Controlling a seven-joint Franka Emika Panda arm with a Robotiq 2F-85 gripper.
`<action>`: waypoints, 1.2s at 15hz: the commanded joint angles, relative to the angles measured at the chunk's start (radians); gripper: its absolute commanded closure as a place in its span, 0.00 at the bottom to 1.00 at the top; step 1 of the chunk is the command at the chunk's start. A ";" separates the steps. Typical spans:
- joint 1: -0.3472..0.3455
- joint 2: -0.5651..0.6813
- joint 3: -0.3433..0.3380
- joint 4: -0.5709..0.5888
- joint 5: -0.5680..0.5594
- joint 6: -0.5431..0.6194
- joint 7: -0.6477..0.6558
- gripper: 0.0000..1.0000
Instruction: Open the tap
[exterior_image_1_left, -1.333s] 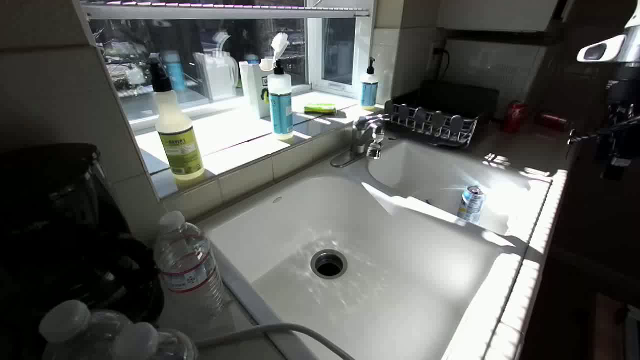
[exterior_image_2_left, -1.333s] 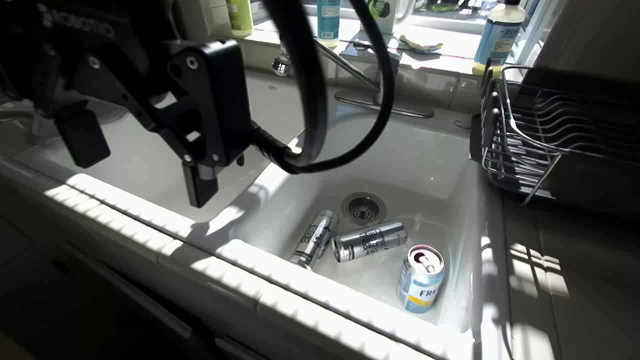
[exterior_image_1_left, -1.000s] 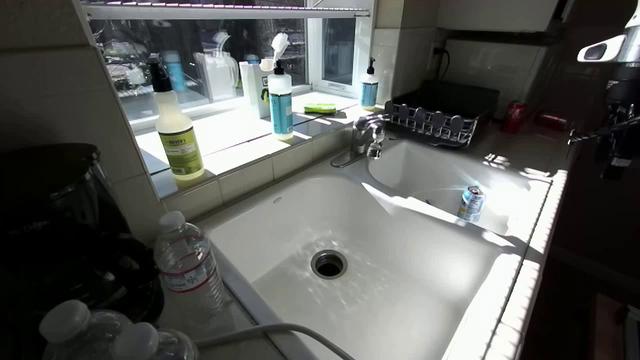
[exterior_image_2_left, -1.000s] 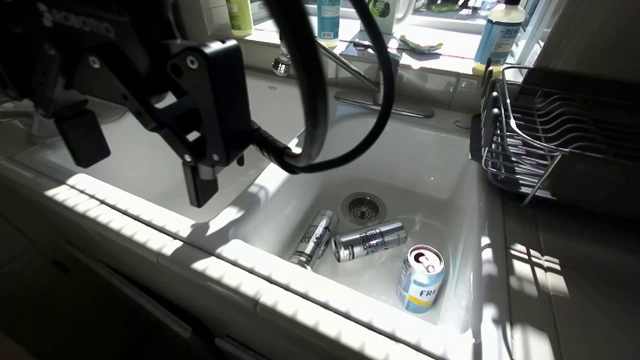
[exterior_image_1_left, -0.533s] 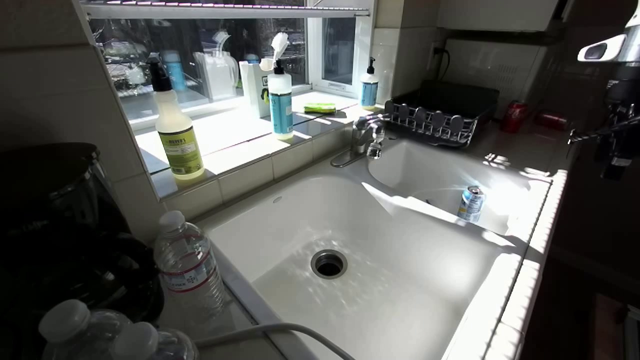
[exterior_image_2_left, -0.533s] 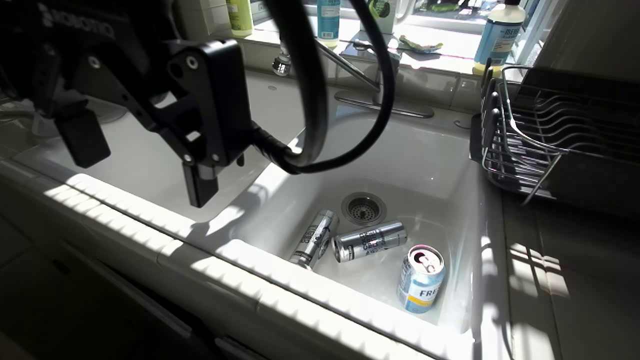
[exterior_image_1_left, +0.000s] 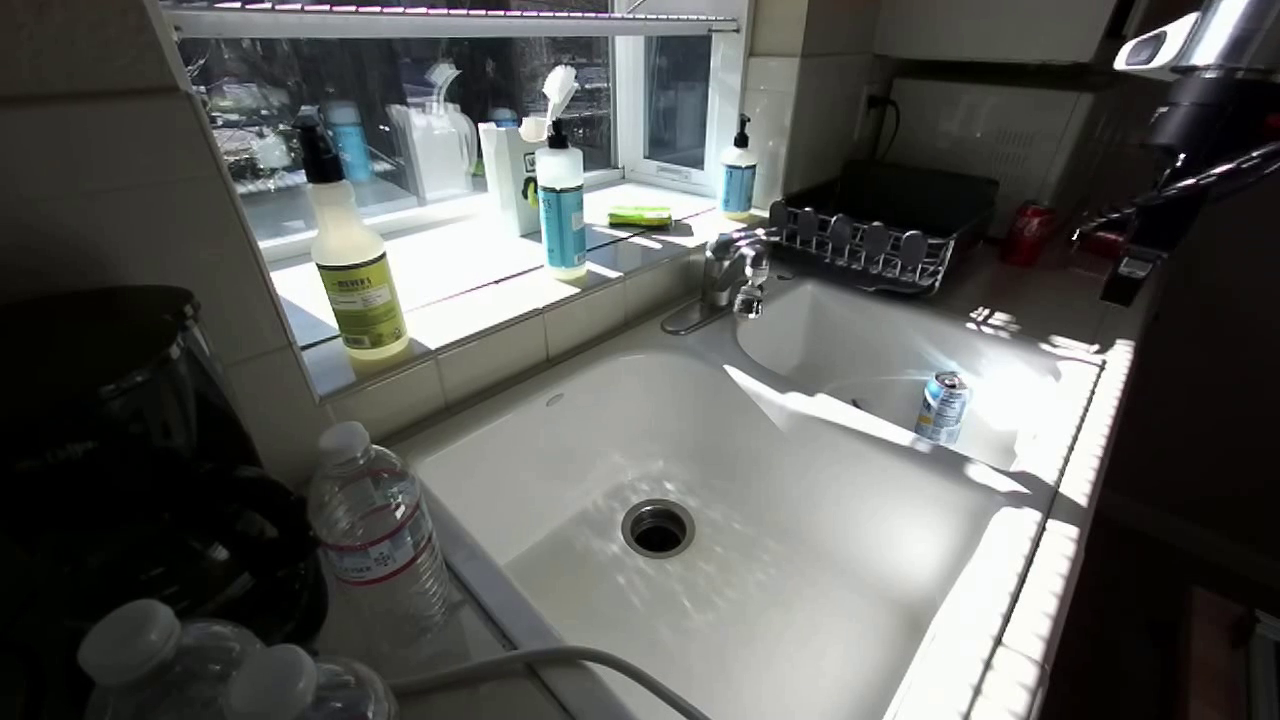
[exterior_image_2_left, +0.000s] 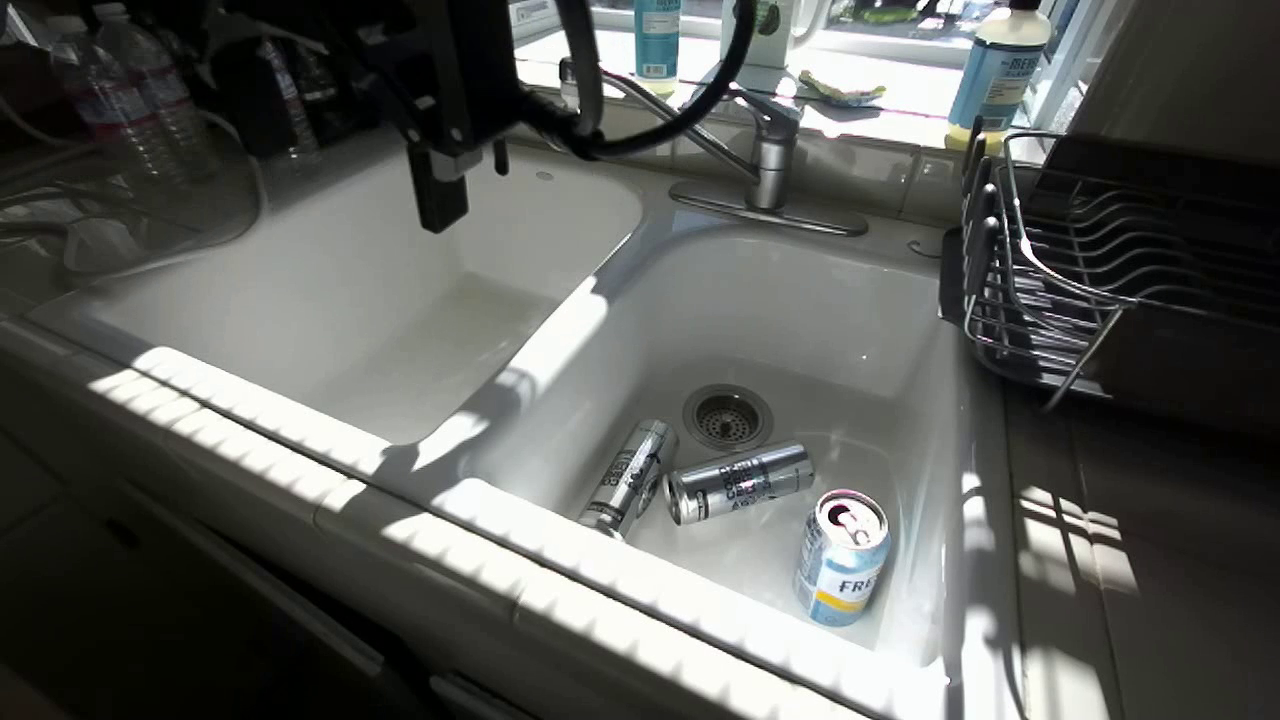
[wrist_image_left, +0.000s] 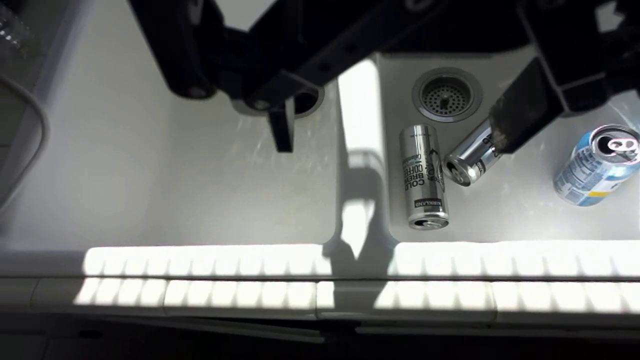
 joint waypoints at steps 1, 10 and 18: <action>0.009 0.137 0.040 0.121 0.070 0.077 0.098 0.00; -0.006 0.332 0.105 0.276 0.061 0.197 0.239 0.00; -0.019 0.359 0.113 0.281 0.052 0.215 0.277 0.00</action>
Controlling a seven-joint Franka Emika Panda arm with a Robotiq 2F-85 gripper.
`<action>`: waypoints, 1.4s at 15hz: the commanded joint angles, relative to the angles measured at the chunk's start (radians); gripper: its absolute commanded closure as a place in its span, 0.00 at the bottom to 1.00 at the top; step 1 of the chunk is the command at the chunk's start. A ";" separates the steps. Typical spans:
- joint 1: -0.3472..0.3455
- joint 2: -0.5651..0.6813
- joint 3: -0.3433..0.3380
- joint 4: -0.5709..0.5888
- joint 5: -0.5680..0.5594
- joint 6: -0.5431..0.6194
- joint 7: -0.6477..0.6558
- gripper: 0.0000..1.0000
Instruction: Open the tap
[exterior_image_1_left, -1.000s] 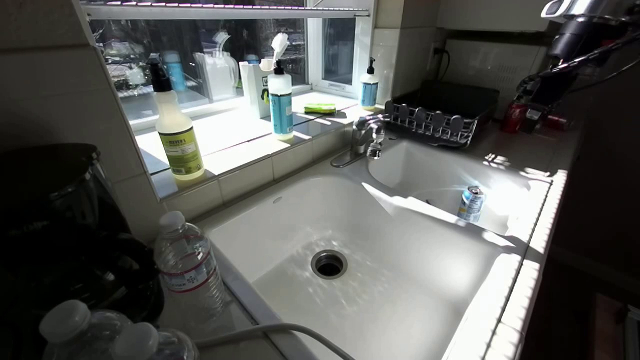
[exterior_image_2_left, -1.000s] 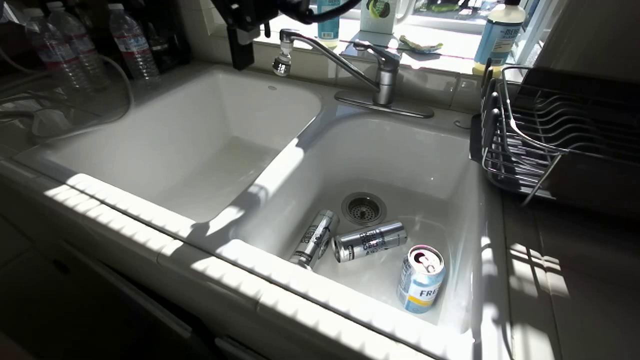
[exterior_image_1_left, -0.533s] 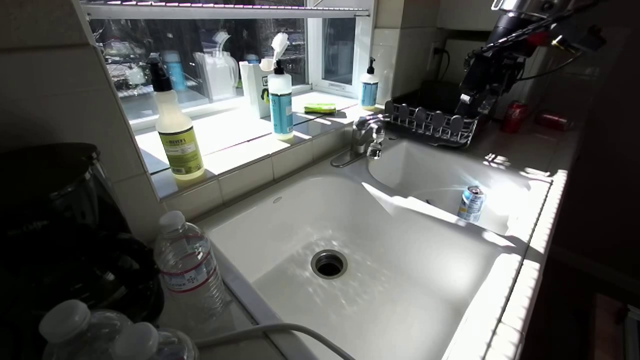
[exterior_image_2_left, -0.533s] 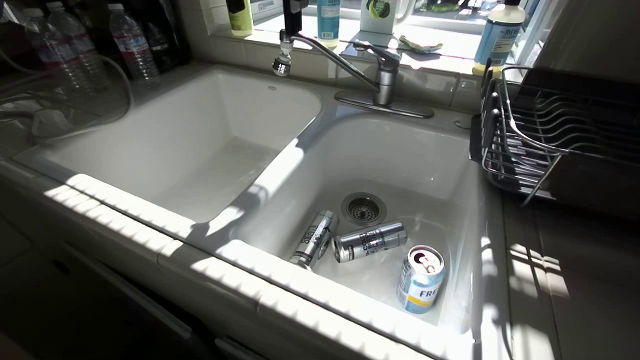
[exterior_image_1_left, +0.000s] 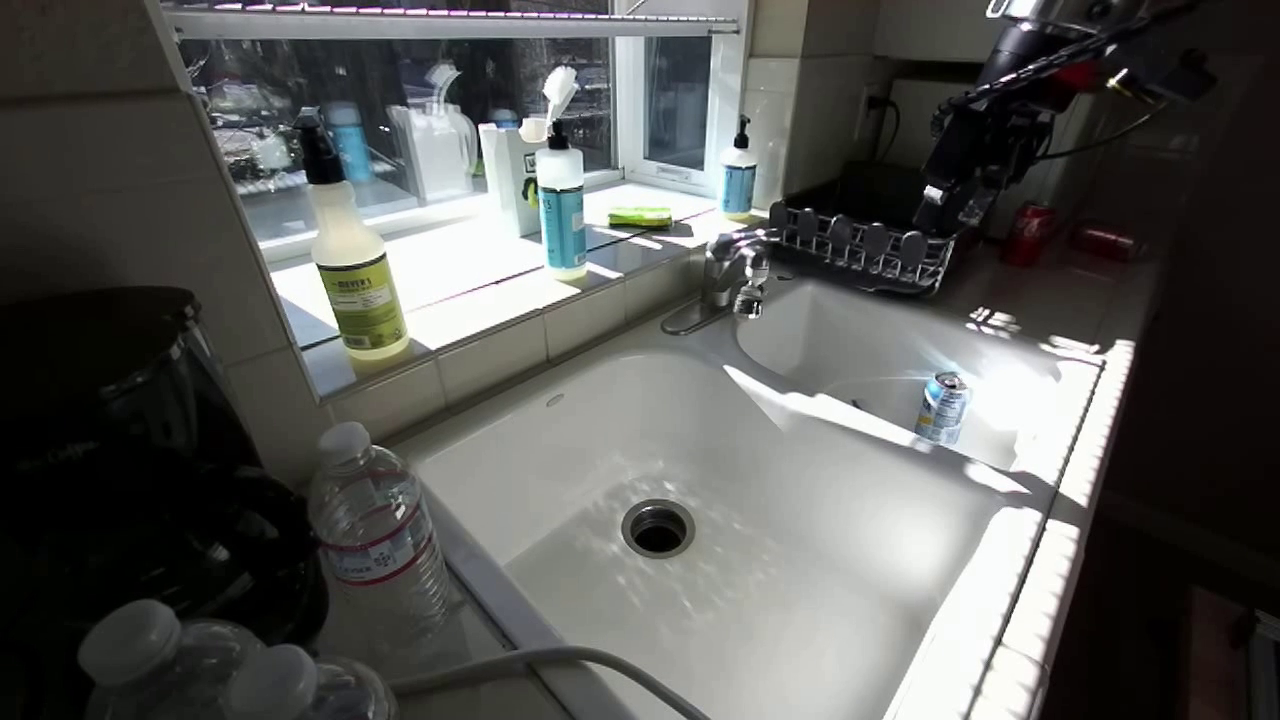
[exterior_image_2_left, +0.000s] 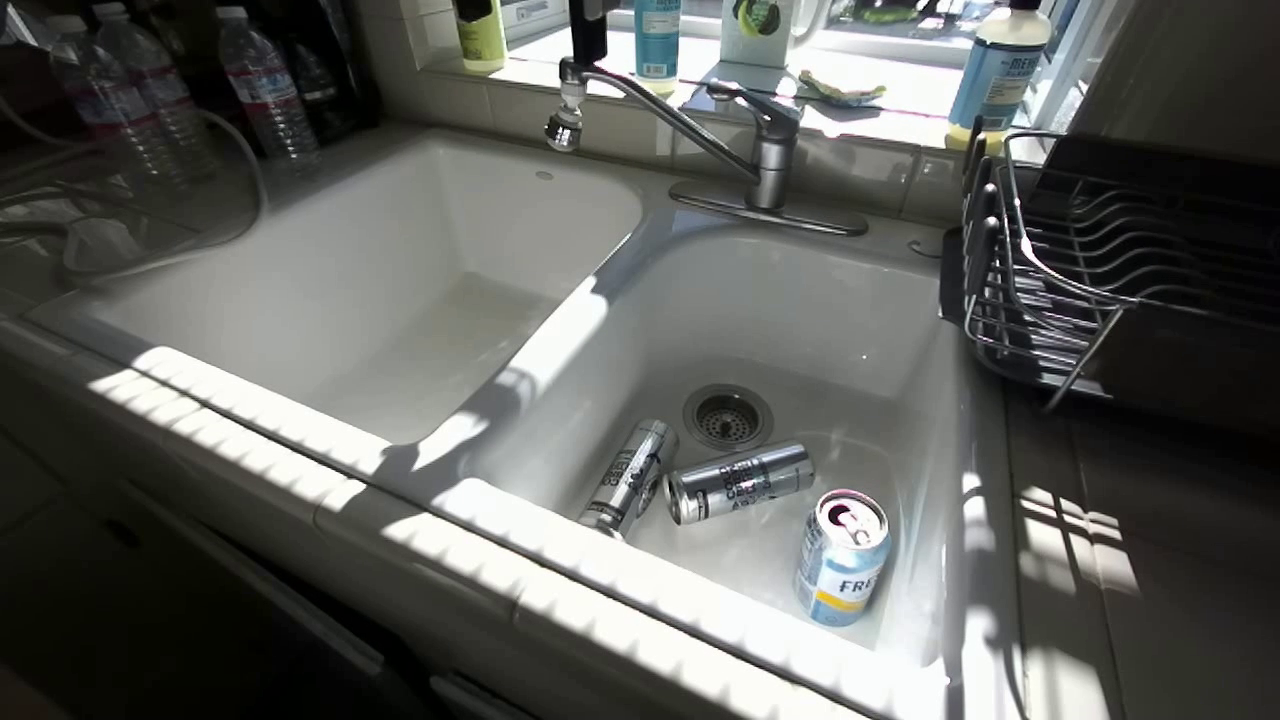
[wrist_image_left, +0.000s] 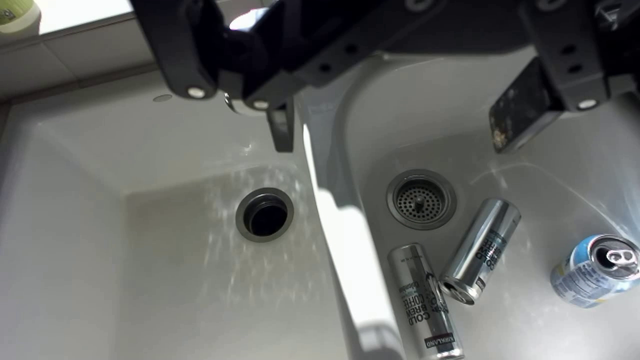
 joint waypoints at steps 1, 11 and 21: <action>-0.024 0.061 0.019 0.014 0.000 0.022 0.060 0.00; -0.031 0.285 0.004 0.128 0.195 0.134 0.214 0.00; -0.063 0.333 -0.008 0.195 0.177 0.160 0.171 0.00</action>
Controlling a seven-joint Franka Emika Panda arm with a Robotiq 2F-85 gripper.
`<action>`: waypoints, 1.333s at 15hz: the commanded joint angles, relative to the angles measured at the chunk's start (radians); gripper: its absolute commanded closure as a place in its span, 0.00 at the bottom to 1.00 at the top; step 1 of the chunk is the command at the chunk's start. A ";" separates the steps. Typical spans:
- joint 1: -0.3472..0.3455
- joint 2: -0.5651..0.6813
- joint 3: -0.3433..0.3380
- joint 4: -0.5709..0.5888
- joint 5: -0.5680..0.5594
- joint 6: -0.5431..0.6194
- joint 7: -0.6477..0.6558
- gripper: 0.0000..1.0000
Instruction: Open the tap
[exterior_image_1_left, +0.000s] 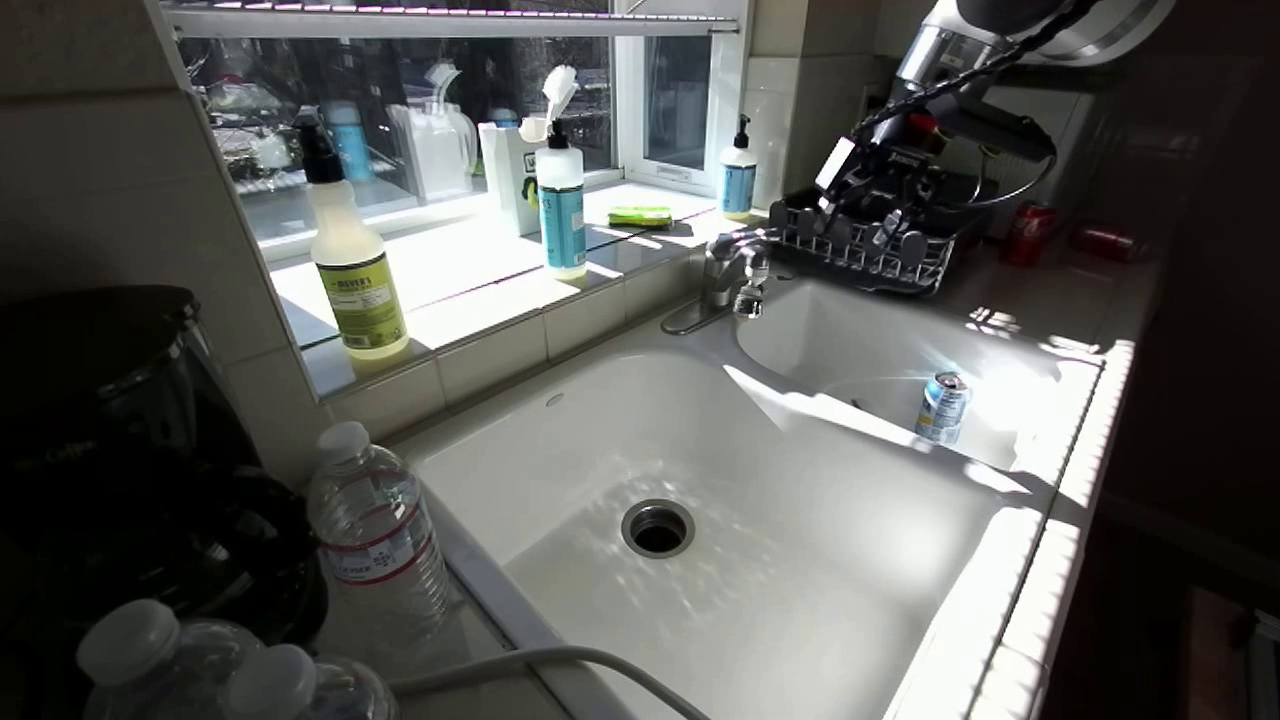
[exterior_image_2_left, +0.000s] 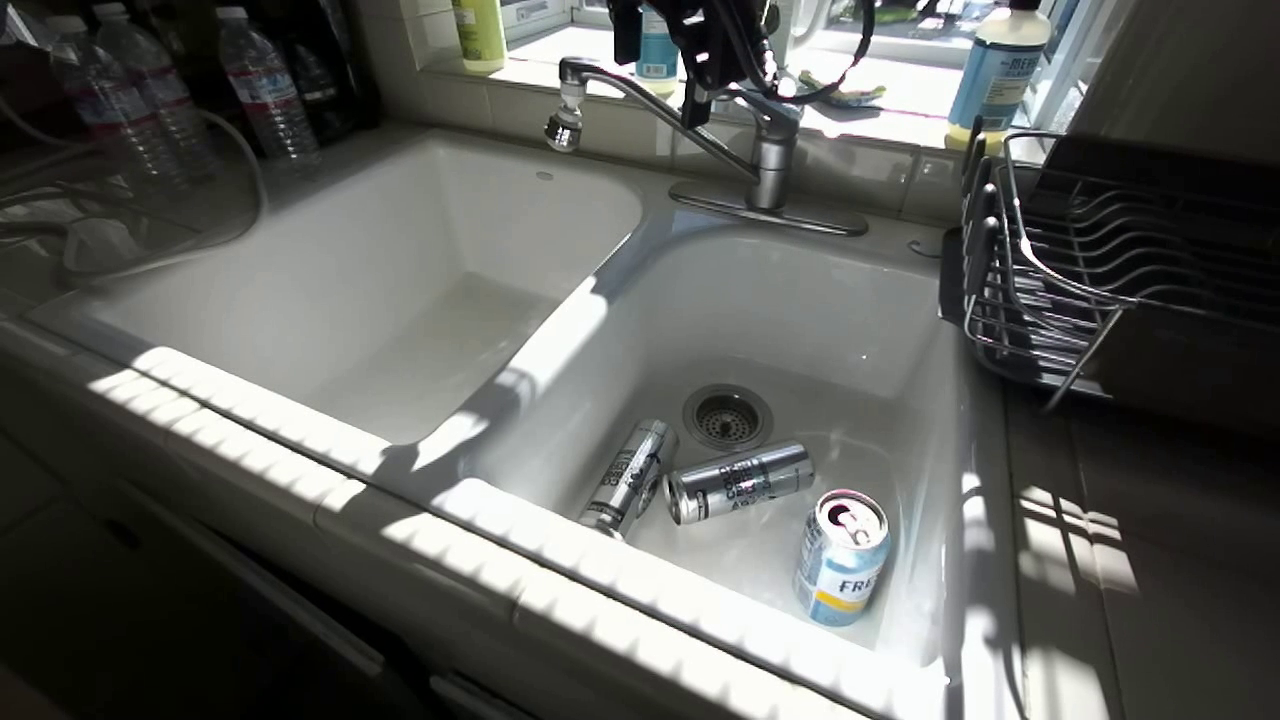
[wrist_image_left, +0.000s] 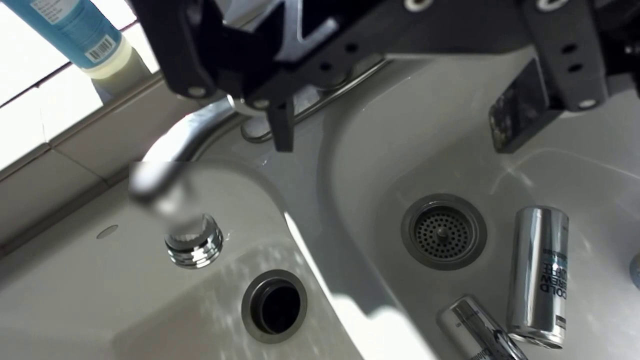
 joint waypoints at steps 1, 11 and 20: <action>-0.006 0.002 0.006 0.004 0.001 -0.003 -0.001 0.00; -0.006 0.005 0.006 0.008 0.001 -0.003 -0.002 0.00; -0.018 0.033 -0.012 0.000 0.117 0.140 -0.035 0.00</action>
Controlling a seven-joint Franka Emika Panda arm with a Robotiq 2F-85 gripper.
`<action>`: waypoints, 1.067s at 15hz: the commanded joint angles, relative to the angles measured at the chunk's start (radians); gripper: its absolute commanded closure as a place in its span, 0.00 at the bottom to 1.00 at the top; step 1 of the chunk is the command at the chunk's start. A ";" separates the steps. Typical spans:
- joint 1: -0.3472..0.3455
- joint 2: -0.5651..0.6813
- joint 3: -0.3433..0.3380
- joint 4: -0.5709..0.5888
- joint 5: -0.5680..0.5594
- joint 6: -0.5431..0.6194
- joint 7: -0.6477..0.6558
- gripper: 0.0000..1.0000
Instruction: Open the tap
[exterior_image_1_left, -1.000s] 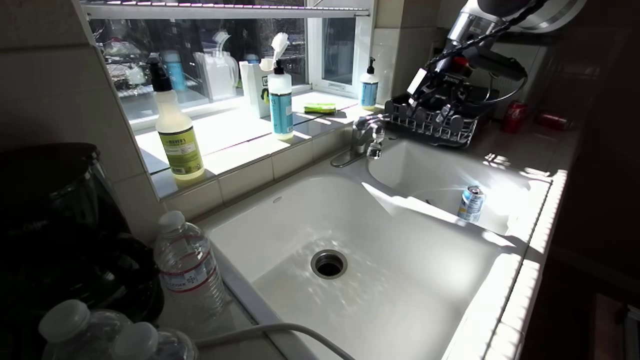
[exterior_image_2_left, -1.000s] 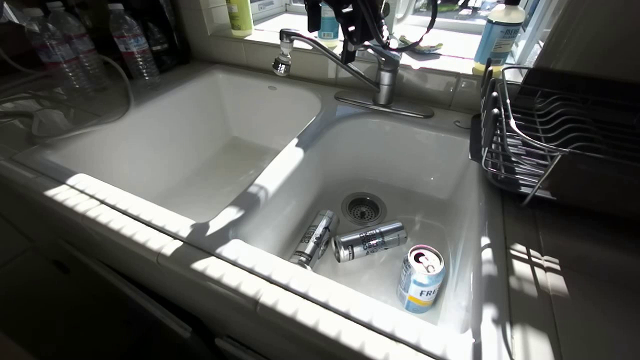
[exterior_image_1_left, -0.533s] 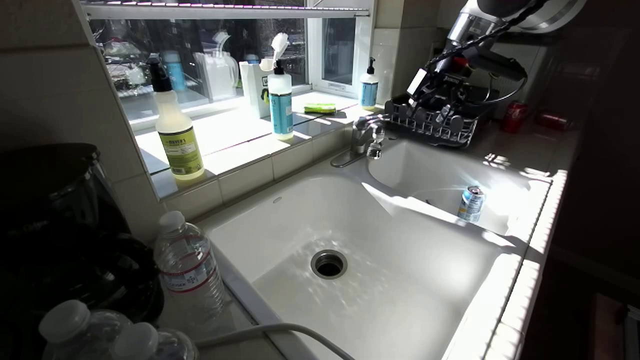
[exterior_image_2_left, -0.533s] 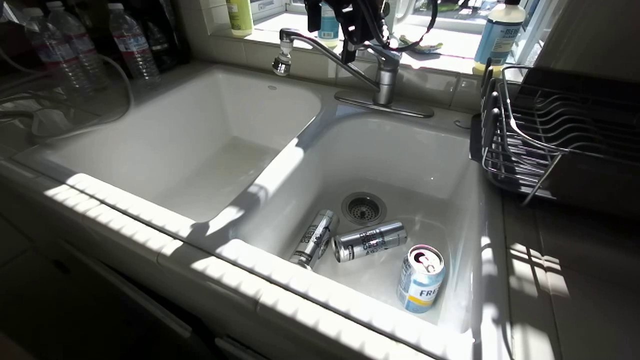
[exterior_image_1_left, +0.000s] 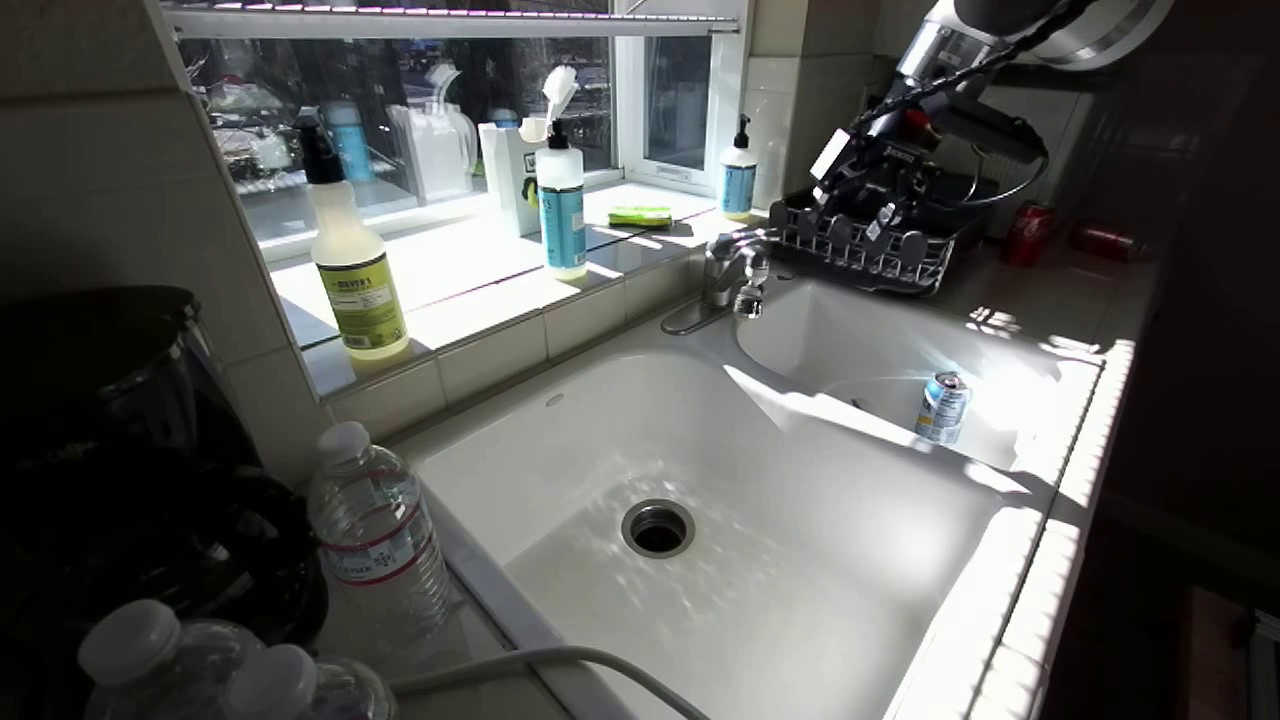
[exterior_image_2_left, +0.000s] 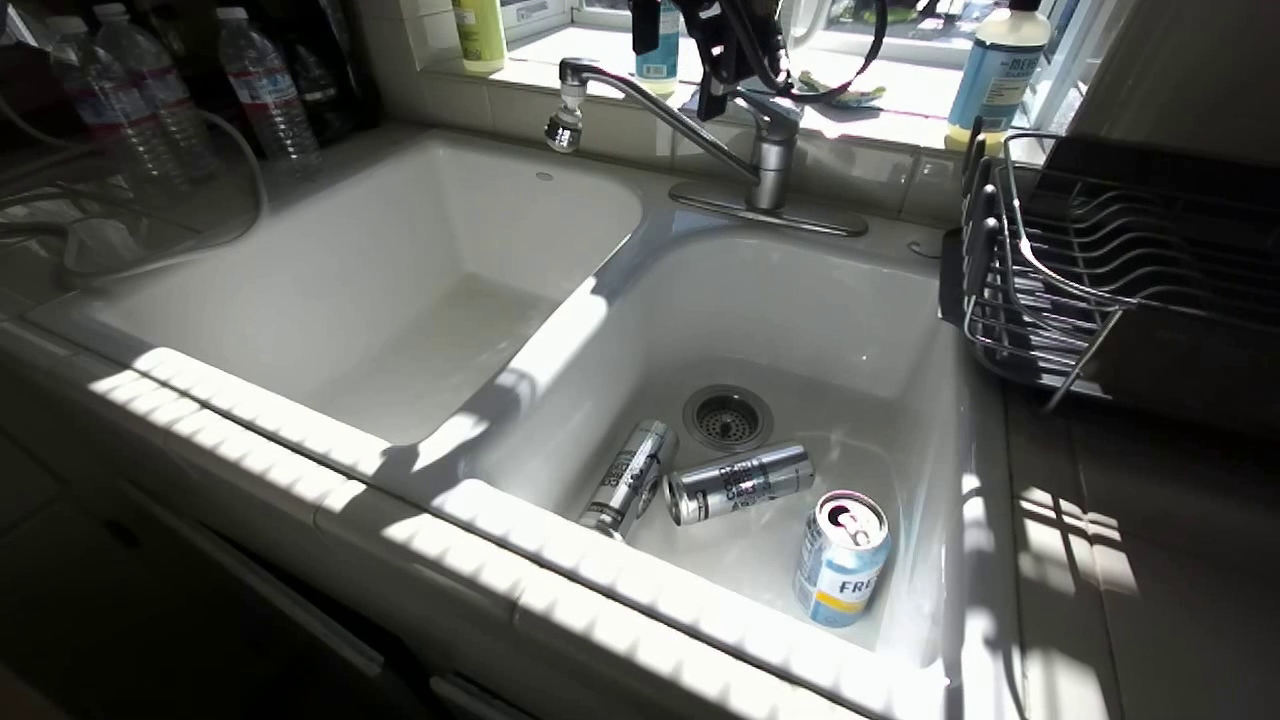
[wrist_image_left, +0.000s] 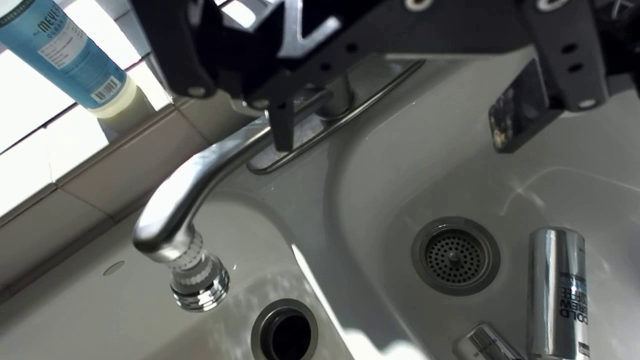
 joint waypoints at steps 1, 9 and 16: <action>-0.013 0.033 -0.014 -0.003 0.136 0.102 -0.071 0.00; -0.055 0.131 -0.026 0.033 0.499 0.076 -0.267 0.00; -0.097 0.185 -0.024 0.087 0.682 -0.004 -0.360 0.00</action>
